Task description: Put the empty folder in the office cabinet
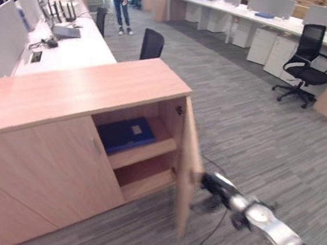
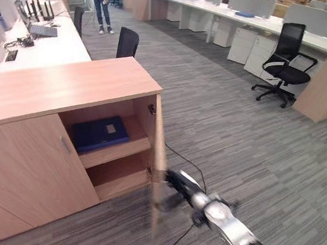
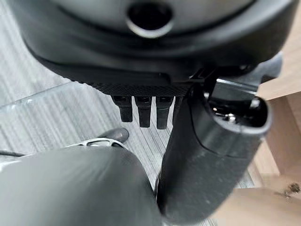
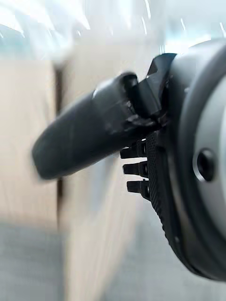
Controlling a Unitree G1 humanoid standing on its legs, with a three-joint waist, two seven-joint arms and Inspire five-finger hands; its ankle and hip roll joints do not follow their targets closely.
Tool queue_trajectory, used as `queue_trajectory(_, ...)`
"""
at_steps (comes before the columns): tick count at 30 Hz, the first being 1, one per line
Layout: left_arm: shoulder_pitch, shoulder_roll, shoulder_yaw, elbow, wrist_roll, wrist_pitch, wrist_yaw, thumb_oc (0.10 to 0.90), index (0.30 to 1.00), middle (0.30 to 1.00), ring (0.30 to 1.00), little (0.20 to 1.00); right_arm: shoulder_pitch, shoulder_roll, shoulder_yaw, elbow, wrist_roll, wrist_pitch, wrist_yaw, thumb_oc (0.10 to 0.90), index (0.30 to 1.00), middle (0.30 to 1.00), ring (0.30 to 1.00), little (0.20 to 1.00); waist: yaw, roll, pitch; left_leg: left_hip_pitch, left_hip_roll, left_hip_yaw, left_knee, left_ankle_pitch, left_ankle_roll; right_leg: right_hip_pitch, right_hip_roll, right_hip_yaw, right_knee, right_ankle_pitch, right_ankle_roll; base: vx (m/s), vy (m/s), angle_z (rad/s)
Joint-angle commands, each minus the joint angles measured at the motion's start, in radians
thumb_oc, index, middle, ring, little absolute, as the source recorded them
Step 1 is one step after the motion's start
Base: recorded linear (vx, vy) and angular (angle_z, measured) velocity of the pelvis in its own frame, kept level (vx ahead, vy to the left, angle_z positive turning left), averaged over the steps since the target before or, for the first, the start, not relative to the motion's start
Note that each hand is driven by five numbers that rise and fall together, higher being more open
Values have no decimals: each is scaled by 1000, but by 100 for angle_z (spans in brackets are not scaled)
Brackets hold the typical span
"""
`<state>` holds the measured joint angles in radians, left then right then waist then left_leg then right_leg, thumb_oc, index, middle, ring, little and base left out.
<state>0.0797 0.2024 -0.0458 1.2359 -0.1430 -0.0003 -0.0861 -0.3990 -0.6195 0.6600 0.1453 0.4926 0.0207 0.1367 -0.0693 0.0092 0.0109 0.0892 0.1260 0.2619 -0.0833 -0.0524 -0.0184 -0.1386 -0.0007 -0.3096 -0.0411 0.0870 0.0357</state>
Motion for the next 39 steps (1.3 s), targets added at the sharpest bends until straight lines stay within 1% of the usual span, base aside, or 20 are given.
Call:
queue_trajectory(1, 0, 42, -67, 24, 18, -13, 30, 800, 900, 900, 900, 900, -300, 197, -13, -111, 21, -203, 64, 800, 900, 900, 900, 900, 79, -71, -23, -6, -58, -5, 141, -51, -18, 174, -101, 65, -32, -46, 53, -3, -12, 64)
queue_trajectory(5, -1, 34, -61, 41, 19, -7, 47, 800, 900, 900, 900, 900, -280, 313, 51, -107, 47, -183, 81, 800, 900, 900, 900, 900, 92, -74, -23, -8, -56, -15, 145, -53, -19, 177, -103, 57, -32, -47, 49, 6, -8, 60)
queue_trajectory(8, -2, 30, -57, 41, 5, -7, 58, 800, 900, 900, 900, 900, -263, 410, 122, -40, 76, -160, 92, 800, 900, 900, 900, 900, 106, -73, -16, -7, -52, -22, 150, -57, -20, 185, -101, 50, -32, -49, 48, -7, -2, 28)
queue_trajectory(10, -5, 29, -54, 42, -4, -8, 65, 800, 900, 900, 900, 900, -249, 450, 169, -10, 69, -145, 106, 800, 900, 900, 900, 900, 112, -77, -15, -16, -54, -28, 149, -51, -20, 180, -104, 46, -33, -47, 47, -19, 0, 14)
queue_trajectory(14, -2, 29, -46, 38, -2, -9, 74, 800, 900, 900, 900, 900, -232, 443, 231, -5, 4, -116, 140, 800, 900, 900, 900, 900, 118, -81, -11, -22, -51, -39, 149, -48, -22, 182, -106, 34, -33, -48, 48, -2, 0, -1)
queue_trajectory(16, 5, 28, -39, 39, -2, -12, 76, 800, 900, 900, 900, 900, -201, 412, 233, 26, -28, -110, 133, 800, 900, 900, 900, 900, 120, -81, -11, -26, -50, -46, 145, -45, -23, 181, -106, 28, -34, -48, 49, -12, -5, 9)
queue_trajectory(19, 8, 27, -36, 39, -3, -13, 77, 800, 900, 900, 900, 900, -183, 400, 229, 41, -36, -110, 128, 800, 900, 900, 900, 900, 120, -81, -11, -27, -51, -48, 142, -43, -23, 180, -106, 27, -34, -48, 49, -7, 1, 11)
queue_trajectory(20, 15, 24, -29, 42, -7, -14, 81, 800, 900, 900, 900, 900, -138, 375, 211, 68, -60, -114, 113, 800, 900, 900, 900, 900, 118, -80, -11, -29, -52, -55, 139, -39, -23, 179, -106, 25, -34, -48, 50, 0, 0, 0)
queue_trajectory(23, 24, 25, -13, 45, -4, -18, 93, 800, 900, 900, 900, 900, -34, 339, 173, 104, -70, -106, 106, 800, 900, 900, 900, 900, 114, -78, -5, -26, -51, -63, 136, -40, -24, 185, -104, 25, -34, -52, 51, -5, -1, 14)
queue_trajectory(24, 32, 23, -5, 45, 5, -21, 101, 800, 900, 900, 900, 900, 43, 314, 149, 180, -120, -92, 109, 800, 900, 900, 900, 900, 110, -80, -6, -34, -55, -72, 135, -35, -23, 181, -107, 22, -33, -51, 52, -7, -6, 24)
queue_trajectory(26, 40, 17, -7, 47, 15, -29, 118, 800, 900, 900, 900, 900, 140, 308, 105, 457, -332, -68, 68, 800, 900, 900, 900, 900, 113, -81, -1, -37, -56, -90, 135, -39, -23, 185, -105, 16, -34, -53, 53, -8, -16, 26)
queue_trajectory(27, 45, 13, -24, 46, 27, -34, 134, 800, 900, 900, 900, 900, 187, 359, 29, 767, -429, -47, -1, 800, 900, 900, 900, 900, 116, -82, -5, -46, -61, -104, 135, -35, -21, 183, -108, 6, -34, -55, 53, 7, -26, 23)
queue_trajectory(28, 31, 4, -55, 40, 24, -41, 140, 800, 900, 900, 900, 900, 212, 421, -173, 1106, -392, -17, -108, 800, 900, 900, 900, 900, 126, -75, -3, -46, -64, -120, 137, -39, -18, 191, -105, 0, -35, -60, 52, 0, -16, 28)
queue_trajectory(29, 30, 5, -55, 40, 24, -41, 140, 800, 900, 900, 900, 900, 210, 422, -174, 1108, -393, -18, -108, 800, 900, 900, 900, 900, 126, -77, -4, -50, -66, -121, 137, -36, -17, 187, -107, -1, -34, -59, 52, 17, -19, 33)
queue_trajectory(30, 27, 9, -56, 43, 29, -38, 150, 800, 900, 900, 900, 900, 230, 431, -272, 1248, -389, 12, -135, 800, 900, 900, 900, 900, 131, -71, -4, -45, -65, -127, 136, -41, -15, 196, -105, -6, -36, -64, 52, 9, -8, 41)
queue_trajectory(31, 26, 9, -56, 43, 29, -38, 150, 800, 900, 900, 900, 900, 229, 432, -273, 1249, -389, 12, -135, 800, 900, 900, 900, 900, 130, -72, -6, -49, -67, -127, 135, -38, -15, 193, -106, -7, -36, -64, 53, 52, -38, 16)
queue_trajectory(32, 23, 18, -55, 19, 7, -26, 151, 800, 900, 900, 900, 900, 268, 424, -352, 1391, -439, 58, -167, 800, 900, 900, 900, 900, 133, -69, -6, -45, -67, -140, 134, -41, -13, 201, -103, -16, -37, -69, 51, 57, -39, -5)
queue_trajectory(33, 30, 17, -55, -1, -6, -22, 145, 800, 900, 900, 900, 900, 294, 416, -372, 1408, -449, 64, -176, 800, 900, 900, 900, 900, 135, -67, -2, -41, -63, -145, 138, -46, -13, 207, -100, -16, -36, -72, 50, 65, -47, -10)
queue_trajectory(36, 39, 3, -30, -14, -72, -31, 93, 800, 900, 900, 900, 900, 363, 390, -413, 1321, -363, 23, -148, 800, 900, 900, 900, 900, 126, -70, 11, -54, -62, -157, 168, -53, -15, 205, -97, -15, -30, -77, 46, 14, -45, 16)
queue_trajectory(39, 47, 0, 5, 16, -142, -24, 58, 800, 900, 900, 900, 900, 405, 381, -433, 1318, -347, 16, -134, 800, 900, 900, 900, 900, 118, -77, 35, -104, -63, -169, 261, -69, -24, 200, -96, -14, -21, -90, 34, -42, -83, 12)
